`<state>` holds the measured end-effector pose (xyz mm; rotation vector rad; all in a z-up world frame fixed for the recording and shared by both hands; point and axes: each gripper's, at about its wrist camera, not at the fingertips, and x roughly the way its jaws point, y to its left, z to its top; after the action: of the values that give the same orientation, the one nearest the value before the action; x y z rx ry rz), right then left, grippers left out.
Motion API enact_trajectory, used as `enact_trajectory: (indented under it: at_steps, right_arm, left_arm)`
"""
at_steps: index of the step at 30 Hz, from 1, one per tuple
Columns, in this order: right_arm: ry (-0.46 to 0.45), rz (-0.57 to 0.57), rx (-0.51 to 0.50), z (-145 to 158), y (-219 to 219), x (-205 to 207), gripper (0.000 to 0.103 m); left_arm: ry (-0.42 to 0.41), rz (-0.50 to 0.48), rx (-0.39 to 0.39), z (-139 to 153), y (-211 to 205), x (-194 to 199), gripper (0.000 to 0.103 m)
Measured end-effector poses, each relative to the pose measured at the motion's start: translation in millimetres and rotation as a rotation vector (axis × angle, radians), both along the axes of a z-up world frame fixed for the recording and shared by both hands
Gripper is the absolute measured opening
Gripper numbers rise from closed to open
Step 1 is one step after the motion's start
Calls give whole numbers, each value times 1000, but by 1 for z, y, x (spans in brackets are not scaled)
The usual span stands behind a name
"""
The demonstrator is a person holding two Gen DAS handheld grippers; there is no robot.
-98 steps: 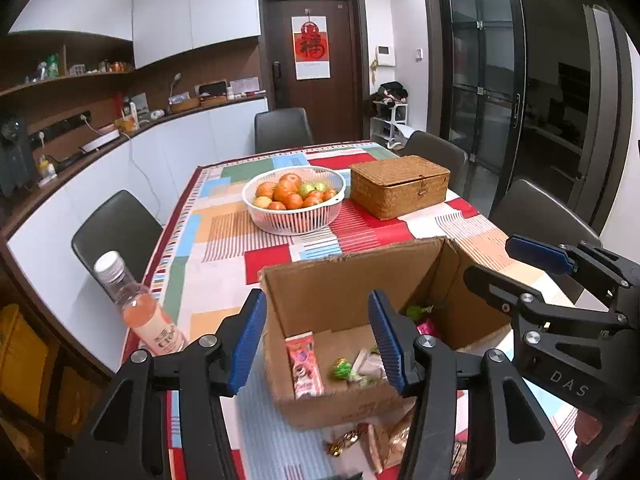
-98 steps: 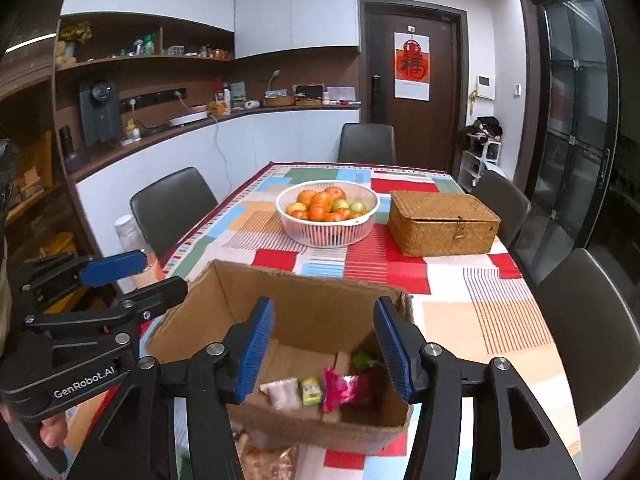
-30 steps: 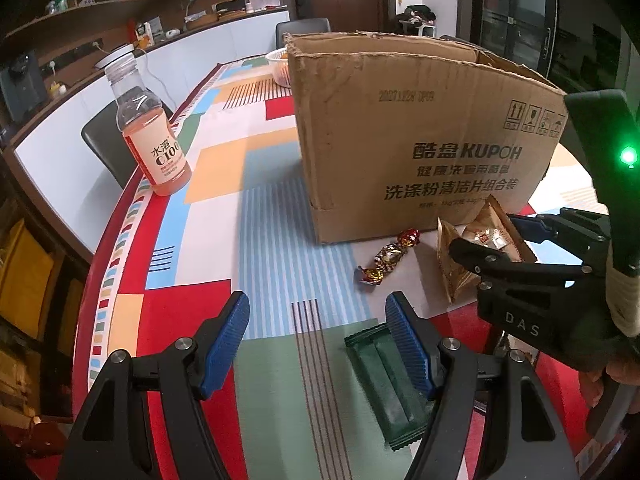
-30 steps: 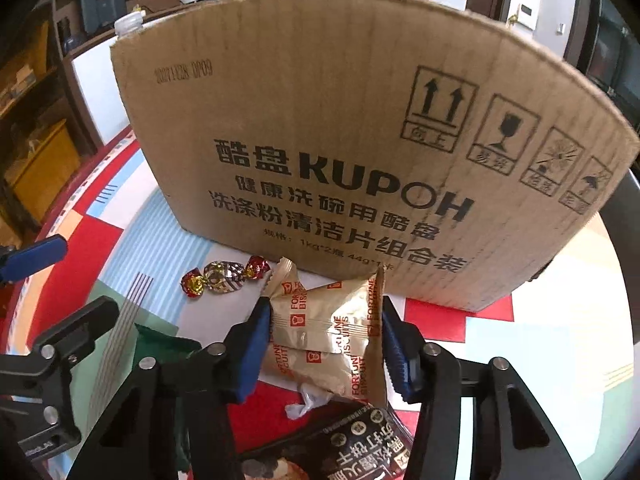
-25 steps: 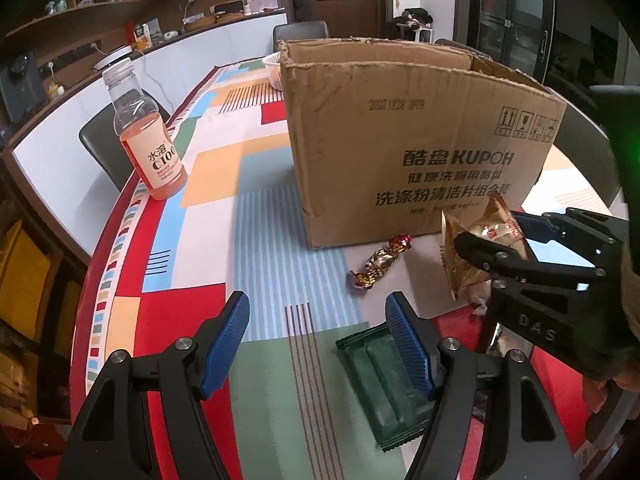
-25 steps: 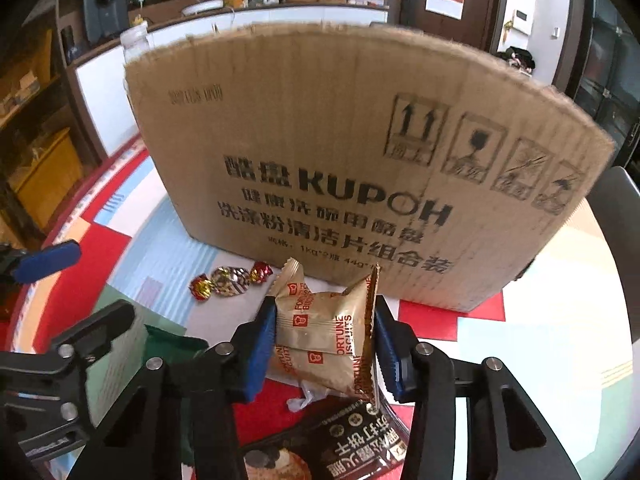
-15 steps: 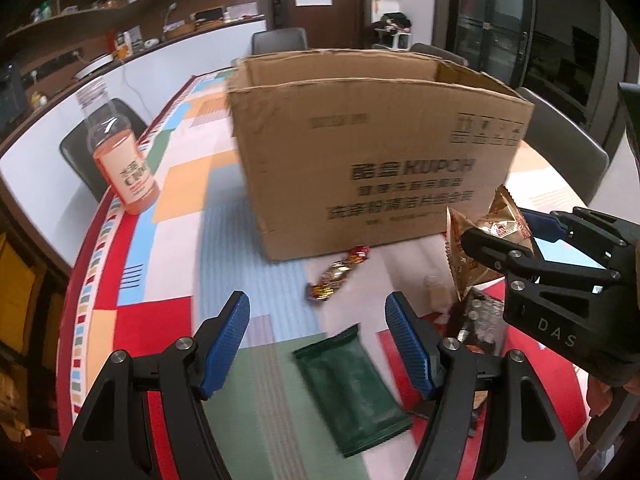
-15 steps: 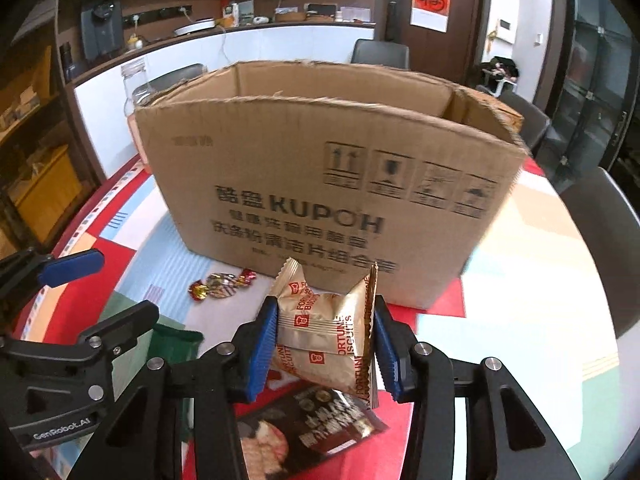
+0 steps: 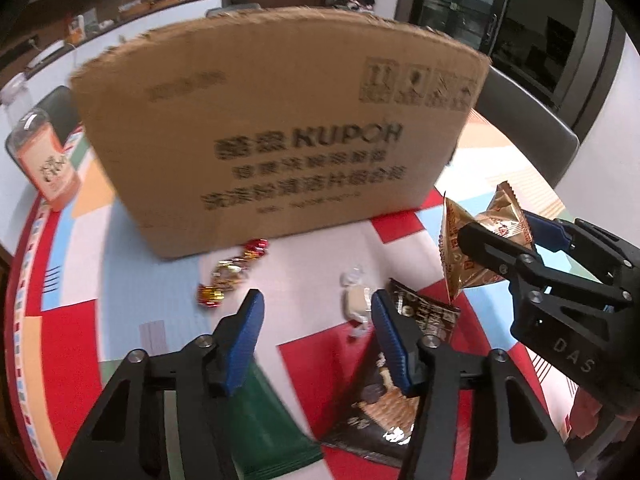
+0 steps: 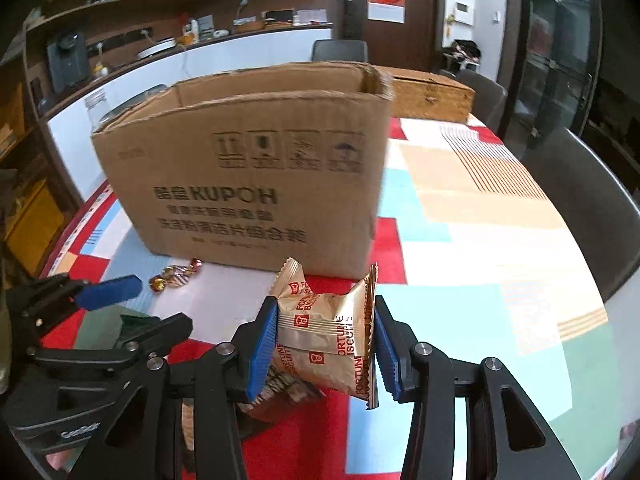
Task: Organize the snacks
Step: 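Grasp the white wrapped candy with left gripper while right gripper holds biscuit pack, then carry candy and biscuit pack over the box and release both inside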
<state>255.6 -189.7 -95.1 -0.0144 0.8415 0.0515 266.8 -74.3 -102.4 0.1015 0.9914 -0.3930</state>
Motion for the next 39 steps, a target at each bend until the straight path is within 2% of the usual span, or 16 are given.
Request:
enact_trajectory:
  at_steps: [12,21,23,25,30,39]
  right_arm:
    - [16,-47,26,-14,-19,-3,46]
    - [19,-52,47,-17,-24,-4,46]
    - [18,-52,49,-17,-25,-3,46]
    - [18,-54,50,-18,-25,-4,46]
    - [14,-52,52,-15,-24,-4,46]
    - [-18,-35,63,1,-19,-10,46]
  left_arm:
    - [69,-41,36,-24,-23,12,33]
    - [65,-47,70,-33,-39,15,25]
    - [64,-48,74,-32,-39,16,19]
    - [66,-46,72,-32,-43,17,19]
    - [47,-39,50,-22,-43,14,19]
    - [-24,-12,-9,15,-26,2,19]
